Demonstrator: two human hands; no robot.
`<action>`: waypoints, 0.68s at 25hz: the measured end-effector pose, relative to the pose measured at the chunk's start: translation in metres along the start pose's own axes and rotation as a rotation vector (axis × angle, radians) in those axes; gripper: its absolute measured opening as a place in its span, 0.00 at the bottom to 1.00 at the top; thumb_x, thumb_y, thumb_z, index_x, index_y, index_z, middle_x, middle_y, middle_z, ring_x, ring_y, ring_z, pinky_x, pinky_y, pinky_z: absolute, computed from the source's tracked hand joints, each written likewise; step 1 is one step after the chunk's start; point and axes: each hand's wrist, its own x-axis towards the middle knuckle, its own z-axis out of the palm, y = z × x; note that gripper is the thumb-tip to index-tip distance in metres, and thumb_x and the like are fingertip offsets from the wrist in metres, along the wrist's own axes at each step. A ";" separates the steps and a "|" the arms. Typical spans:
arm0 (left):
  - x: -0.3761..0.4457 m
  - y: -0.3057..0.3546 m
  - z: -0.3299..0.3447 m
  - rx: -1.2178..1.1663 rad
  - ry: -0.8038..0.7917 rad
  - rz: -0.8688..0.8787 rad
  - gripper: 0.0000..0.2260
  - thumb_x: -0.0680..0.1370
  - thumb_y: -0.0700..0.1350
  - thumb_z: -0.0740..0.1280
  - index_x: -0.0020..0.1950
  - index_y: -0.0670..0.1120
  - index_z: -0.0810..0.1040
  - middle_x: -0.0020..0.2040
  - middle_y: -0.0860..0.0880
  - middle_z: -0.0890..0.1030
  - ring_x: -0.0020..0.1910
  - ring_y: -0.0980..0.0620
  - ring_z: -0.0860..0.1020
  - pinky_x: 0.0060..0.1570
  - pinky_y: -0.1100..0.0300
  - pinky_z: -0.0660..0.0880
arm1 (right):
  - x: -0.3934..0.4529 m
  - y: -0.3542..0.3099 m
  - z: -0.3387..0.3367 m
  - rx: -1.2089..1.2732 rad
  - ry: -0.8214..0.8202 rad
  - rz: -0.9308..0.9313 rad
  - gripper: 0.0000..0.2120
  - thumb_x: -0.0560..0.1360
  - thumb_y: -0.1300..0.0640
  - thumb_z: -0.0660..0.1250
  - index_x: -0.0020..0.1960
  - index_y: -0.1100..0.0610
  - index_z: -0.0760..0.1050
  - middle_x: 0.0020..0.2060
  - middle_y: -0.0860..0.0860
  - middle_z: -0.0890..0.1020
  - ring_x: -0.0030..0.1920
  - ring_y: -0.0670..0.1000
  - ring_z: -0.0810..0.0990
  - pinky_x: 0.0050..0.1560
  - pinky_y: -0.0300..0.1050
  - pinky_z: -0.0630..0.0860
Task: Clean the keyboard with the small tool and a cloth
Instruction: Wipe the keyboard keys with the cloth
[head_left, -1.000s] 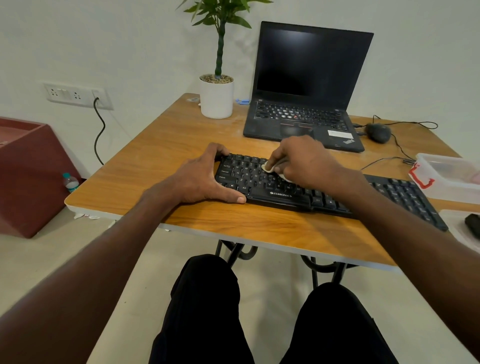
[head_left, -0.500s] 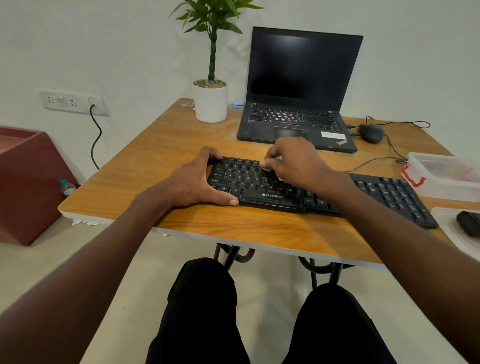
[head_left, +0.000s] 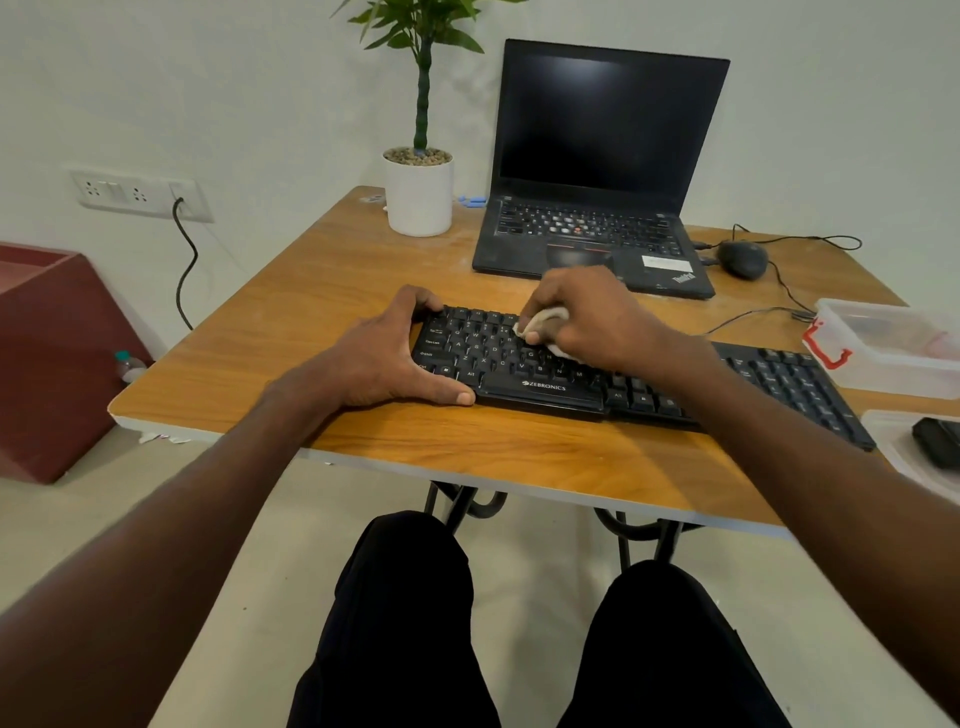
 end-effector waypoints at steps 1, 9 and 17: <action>0.000 0.000 0.000 0.000 0.001 0.005 0.52 0.52 0.76 0.80 0.70 0.63 0.61 0.70 0.55 0.72 0.67 0.51 0.75 0.69 0.47 0.75 | -0.002 0.004 -0.008 -0.014 -0.038 0.015 0.07 0.74 0.58 0.77 0.52 0.51 0.87 0.49 0.45 0.83 0.49 0.44 0.78 0.50 0.44 0.73; 0.003 -0.004 0.001 -0.025 0.010 -0.010 0.55 0.50 0.78 0.80 0.70 0.63 0.61 0.70 0.56 0.72 0.70 0.49 0.73 0.72 0.43 0.72 | 0.003 -0.005 -0.002 -0.087 -0.028 0.049 0.06 0.74 0.62 0.76 0.49 0.53 0.87 0.47 0.48 0.86 0.47 0.44 0.80 0.41 0.30 0.68; 0.002 -0.003 0.000 -0.020 -0.003 -0.008 0.54 0.51 0.77 0.80 0.70 0.63 0.60 0.69 0.54 0.73 0.67 0.49 0.75 0.69 0.44 0.76 | 0.011 -0.024 0.016 0.019 0.144 0.073 0.06 0.72 0.59 0.78 0.48 0.52 0.87 0.44 0.48 0.87 0.47 0.45 0.83 0.45 0.34 0.72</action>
